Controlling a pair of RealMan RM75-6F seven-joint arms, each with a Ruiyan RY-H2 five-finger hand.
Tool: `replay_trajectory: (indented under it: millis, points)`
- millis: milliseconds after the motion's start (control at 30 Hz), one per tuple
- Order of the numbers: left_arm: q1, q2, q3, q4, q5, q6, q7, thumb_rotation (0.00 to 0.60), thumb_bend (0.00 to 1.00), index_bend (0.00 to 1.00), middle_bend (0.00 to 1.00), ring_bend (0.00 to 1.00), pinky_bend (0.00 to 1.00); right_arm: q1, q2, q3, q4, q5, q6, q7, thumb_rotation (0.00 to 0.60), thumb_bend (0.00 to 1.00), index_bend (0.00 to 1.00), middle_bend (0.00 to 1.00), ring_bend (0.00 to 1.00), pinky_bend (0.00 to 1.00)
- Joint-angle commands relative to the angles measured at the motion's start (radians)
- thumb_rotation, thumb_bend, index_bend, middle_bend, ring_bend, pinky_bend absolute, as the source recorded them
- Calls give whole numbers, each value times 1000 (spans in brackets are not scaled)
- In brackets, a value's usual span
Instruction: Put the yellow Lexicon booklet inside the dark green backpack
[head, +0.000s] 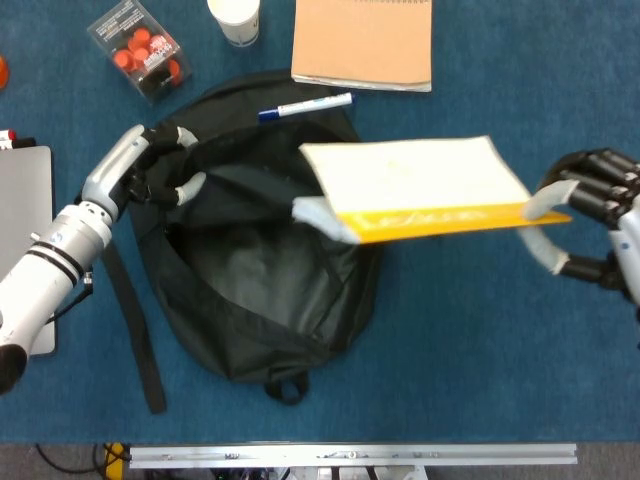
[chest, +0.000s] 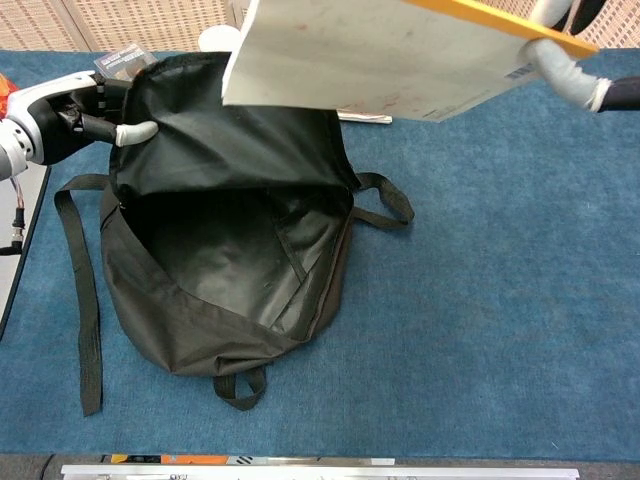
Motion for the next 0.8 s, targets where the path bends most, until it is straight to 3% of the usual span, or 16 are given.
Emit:
replay_trajectory:
  millis: [33, 333, 800]
  points:
    - [-4, -3, -22, 6, -31, -23, 8, 600, 403, 569, 327, 218, 142, 17, -22, -12, -14, -17, -27, -5, 600, 397, 751, 680, 477, 551]
    - [3, 5, -63, -14, -80, -67, 24, 600, 403, 562, 325, 218, 142, 76, -126, -16, -18, -42, -112, -38, 600, 395, 755, 683, 479, 551]
    - [44, 88, -143, -61, -58, -181, -95, 600, 403, 559, 318, 218, 142, 181, -364, -23, 161, 0, -258, -51, 600, 394, 757, 684, 480, 551]
